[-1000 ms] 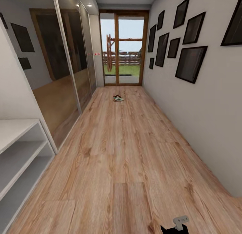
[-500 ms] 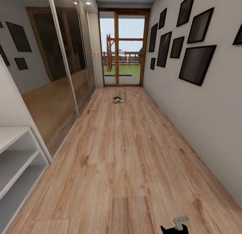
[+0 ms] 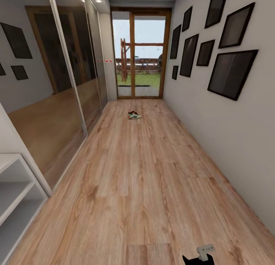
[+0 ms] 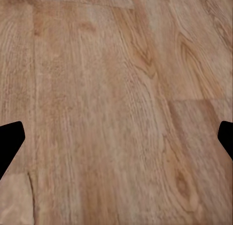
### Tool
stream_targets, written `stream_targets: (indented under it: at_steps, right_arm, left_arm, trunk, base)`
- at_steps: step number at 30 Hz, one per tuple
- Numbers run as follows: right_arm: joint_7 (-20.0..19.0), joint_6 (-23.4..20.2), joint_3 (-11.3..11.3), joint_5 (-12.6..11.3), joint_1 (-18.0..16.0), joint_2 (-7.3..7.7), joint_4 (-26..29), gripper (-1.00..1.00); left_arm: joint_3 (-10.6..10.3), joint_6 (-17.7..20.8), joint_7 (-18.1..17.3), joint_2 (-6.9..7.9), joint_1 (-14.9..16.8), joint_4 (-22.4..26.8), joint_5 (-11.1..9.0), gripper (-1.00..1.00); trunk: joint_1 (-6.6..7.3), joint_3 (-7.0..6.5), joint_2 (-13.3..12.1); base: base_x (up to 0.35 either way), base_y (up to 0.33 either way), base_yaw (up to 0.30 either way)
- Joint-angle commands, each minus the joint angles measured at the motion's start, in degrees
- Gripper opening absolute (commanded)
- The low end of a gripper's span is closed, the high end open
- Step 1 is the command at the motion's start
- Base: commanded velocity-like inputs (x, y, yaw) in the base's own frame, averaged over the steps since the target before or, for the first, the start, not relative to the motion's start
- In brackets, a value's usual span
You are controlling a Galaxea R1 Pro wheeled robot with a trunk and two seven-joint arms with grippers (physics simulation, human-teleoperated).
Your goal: Pick up the two gym shoes and the two sandals from the corridor floor and place them onto the hallstand (shoe rack) in the corridor, making sure they are on the rack and not on the floor. Arrange them so the two gym shoes are next to each other and the two sandals are next to each other.
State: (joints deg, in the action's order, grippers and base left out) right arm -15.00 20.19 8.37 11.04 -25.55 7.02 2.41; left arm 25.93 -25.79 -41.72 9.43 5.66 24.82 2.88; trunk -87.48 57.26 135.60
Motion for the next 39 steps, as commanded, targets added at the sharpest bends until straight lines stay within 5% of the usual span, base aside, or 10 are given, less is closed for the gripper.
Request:
stream_targets:
  at_steps: [1, 39]
  right_arm:
    - [-0.22, 0.16, 0.5, 0.49, -0.03, 0.01, -0.04, 1.0]
    - [-0.21, 0.2, 0.49, 0.56, 0.06, 0.2, -0.13, 1.0]
  left_arm:
    - [0.43, -0.17, -0.38, -0.04, 0.06, -0.04, 0.32, 1.0]
    - [0.43, -0.17, -0.38, -0.11, 0.06, -0.05, 0.29, 1.0]
  trunk:
    - [-0.02, 0.05, 0.02]
    - [-0.02, 0.05, 0.02]
  base:
    - [0.335, 0.0, 0.0]
    - [0.335, 0.0, 0.0]
